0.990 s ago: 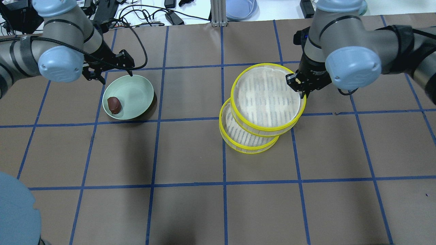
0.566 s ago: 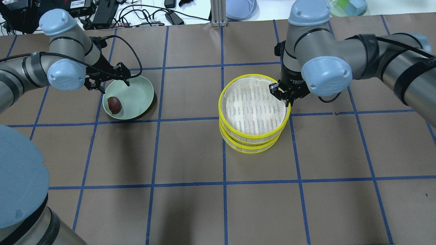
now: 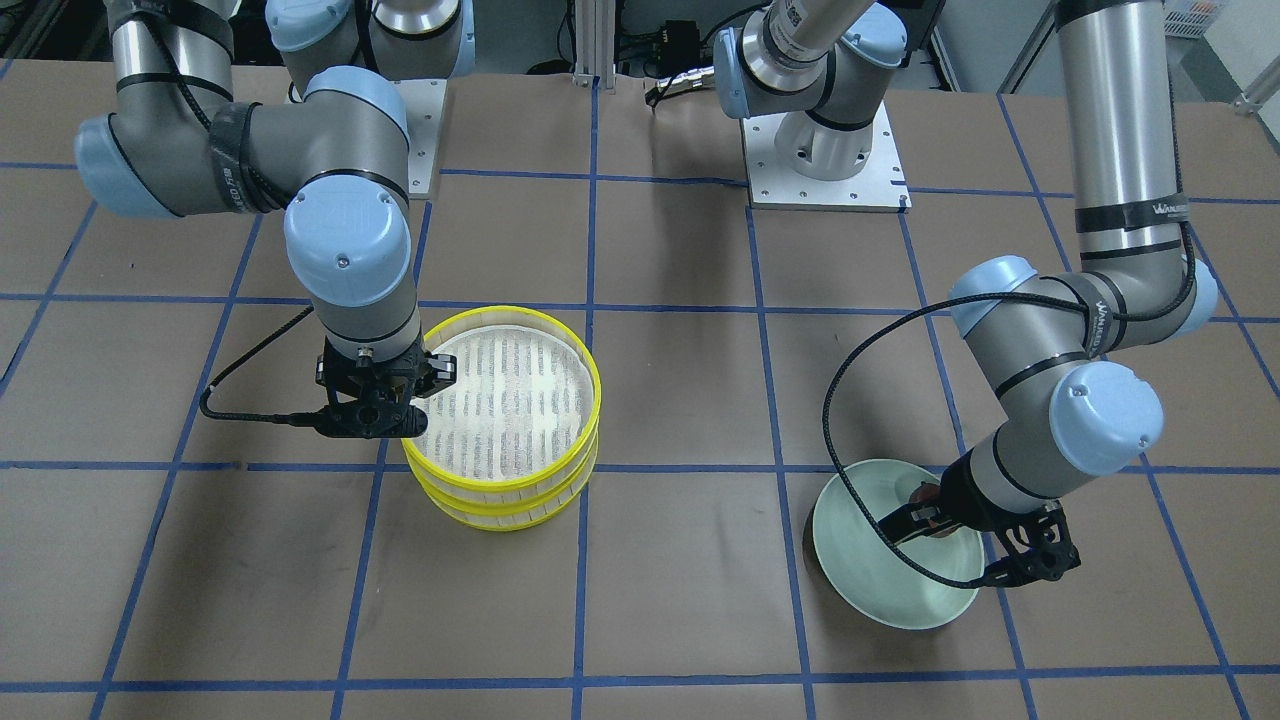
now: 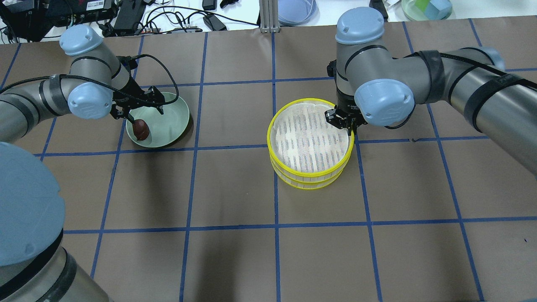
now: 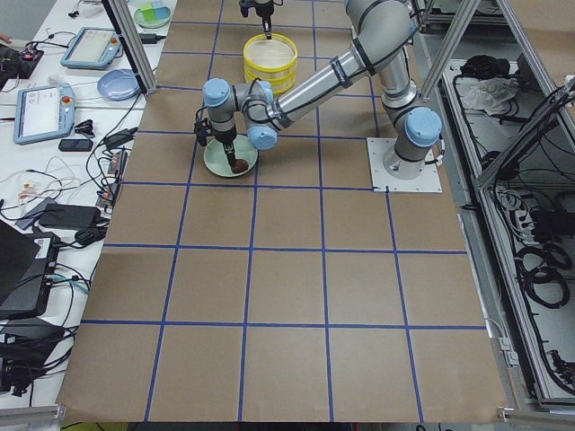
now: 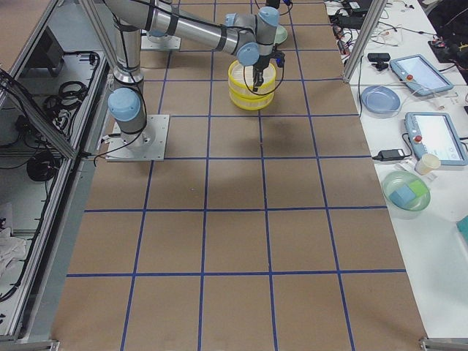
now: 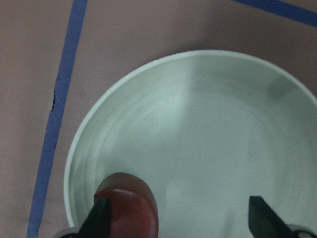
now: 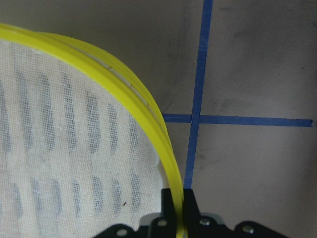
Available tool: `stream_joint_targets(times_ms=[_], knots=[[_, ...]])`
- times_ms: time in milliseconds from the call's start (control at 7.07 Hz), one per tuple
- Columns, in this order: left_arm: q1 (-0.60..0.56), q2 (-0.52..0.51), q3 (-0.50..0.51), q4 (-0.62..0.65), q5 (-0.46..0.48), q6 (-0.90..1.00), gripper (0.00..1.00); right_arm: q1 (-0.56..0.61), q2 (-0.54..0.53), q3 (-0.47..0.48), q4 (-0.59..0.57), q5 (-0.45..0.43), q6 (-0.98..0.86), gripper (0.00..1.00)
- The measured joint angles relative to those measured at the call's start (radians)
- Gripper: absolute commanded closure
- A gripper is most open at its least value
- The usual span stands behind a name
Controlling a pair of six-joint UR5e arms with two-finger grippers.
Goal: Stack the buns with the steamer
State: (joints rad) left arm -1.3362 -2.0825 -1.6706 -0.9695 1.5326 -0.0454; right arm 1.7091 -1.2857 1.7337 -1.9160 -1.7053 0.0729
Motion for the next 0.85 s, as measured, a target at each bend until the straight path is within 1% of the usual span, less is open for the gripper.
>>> stream_joint_targets(times_ms=[141,283,424,566,848], knots=[[0.0,-0.007,-0.004,-0.001,0.004,0.003,0.45,0.002,0.005,0.001,-0.01,0.0,0.0,0.94],[0.0,-0.012,-0.007,-0.001,0.005,0.005,0.78,0.002,0.011,0.001,-0.019,0.001,0.0,0.94],[0.0,-0.016,-0.008,0.0,0.006,0.006,0.96,0.003,0.013,0.004,-0.025,0.001,0.0,0.95],[0.0,-0.018,-0.008,0.003,0.006,0.007,1.0,0.003,0.014,0.01,-0.028,0.0,-0.001,0.95],[0.0,-0.019,-0.005,0.009,0.008,0.008,1.0,0.001,0.015,0.018,-0.038,-0.001,-0.002,0.95]])
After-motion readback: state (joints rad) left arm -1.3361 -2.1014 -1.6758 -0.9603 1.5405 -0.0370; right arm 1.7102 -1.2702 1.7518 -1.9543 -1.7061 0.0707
